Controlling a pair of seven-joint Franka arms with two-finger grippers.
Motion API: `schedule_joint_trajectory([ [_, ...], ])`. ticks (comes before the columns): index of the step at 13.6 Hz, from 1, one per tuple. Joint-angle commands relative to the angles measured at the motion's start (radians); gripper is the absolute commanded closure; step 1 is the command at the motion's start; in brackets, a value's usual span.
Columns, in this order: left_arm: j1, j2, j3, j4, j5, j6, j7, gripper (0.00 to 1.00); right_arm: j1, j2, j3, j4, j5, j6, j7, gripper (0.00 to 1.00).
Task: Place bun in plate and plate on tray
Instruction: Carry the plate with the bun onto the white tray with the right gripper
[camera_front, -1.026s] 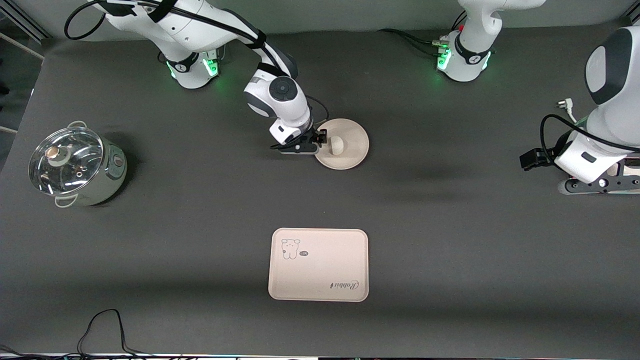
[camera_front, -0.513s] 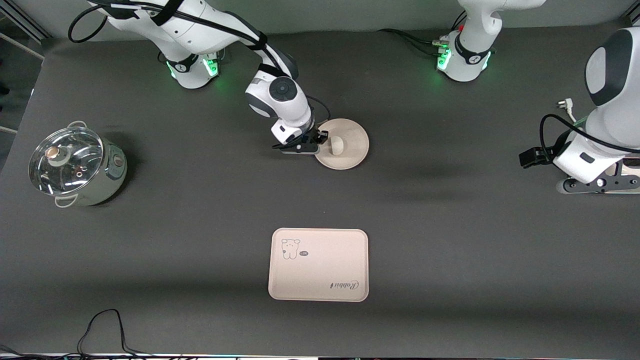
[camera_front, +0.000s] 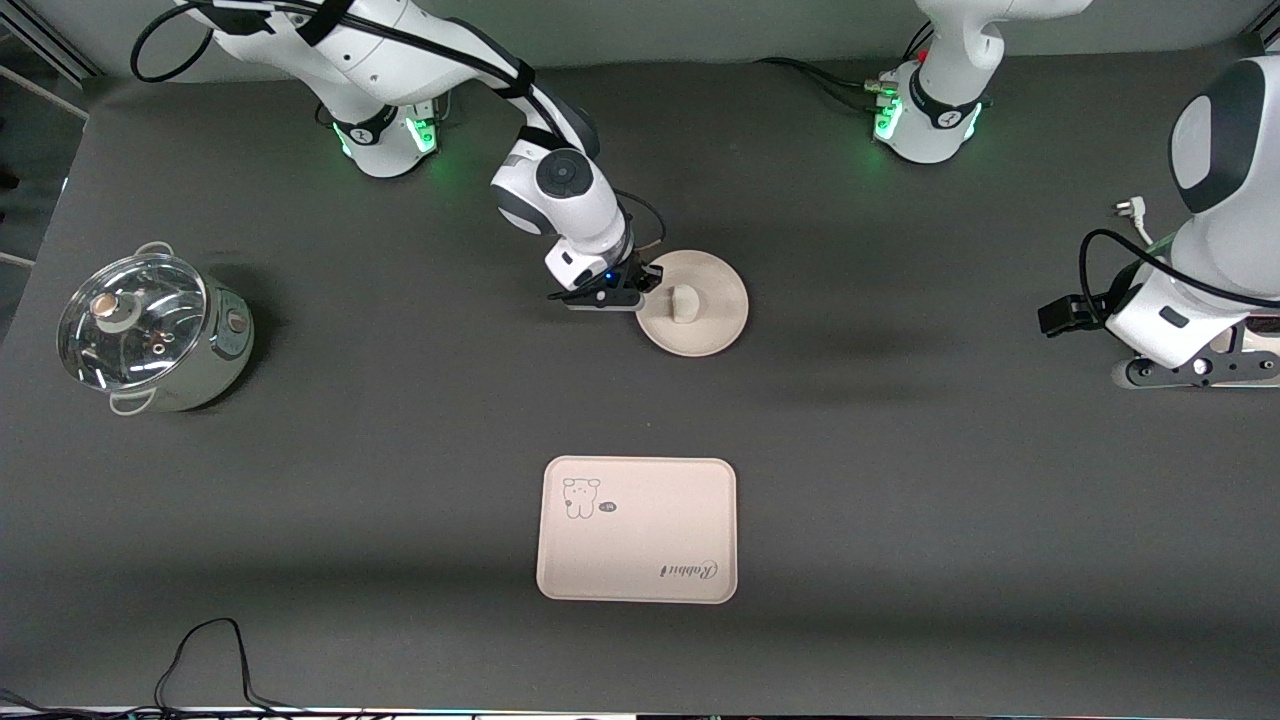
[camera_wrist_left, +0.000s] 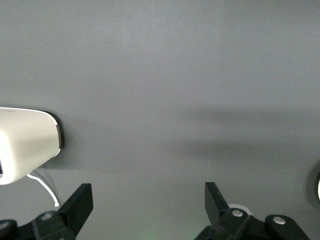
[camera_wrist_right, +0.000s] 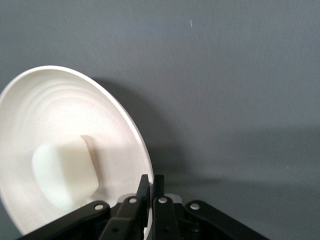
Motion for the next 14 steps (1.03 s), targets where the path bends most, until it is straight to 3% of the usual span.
schedule_joint_trajectory([
  [1,-0.013,0.008,0.007,0.023,0.016,-0.026,-0.002,0.00,-0.039,-0.043,0.000,0.070,-0.014,-0.123,0.016,1.00],
  [2,-0.013,0.008,0.008,0.021,0.016,-0.026,-0.002,0.00,-0.062,-0.043,0.000,0.117,0.001,-0.176,-0.008,1.00],
  [4,-0.013,0.013,0.007,0.023,0.016,-0.026,0.000,0.00,-0.103,-0.043,-0.006,0.223,0.131,-0.249,-0.160,1.00],
  [6,-0.013,0.013,0.007,0.023,0.016,-0.026,0.000,0.00,-0.129,-0.036,-0.061,0.343,0.240,-0.323,-0.316,1.00],
  [8,-0.015,0.014,0.007,0.024,0.016,-0.026,0.000,0.00,-0.140,0.018,-0.124,0.485,0.251,-0.385,-0.418,1.00],
  [14,-0.015,0.019,0.007,0.024,0.016,-0.024,0.003,0.00,-0.168,0.361,-0.155,1.016,0.230,-0.457,-0.551,1.00],
])
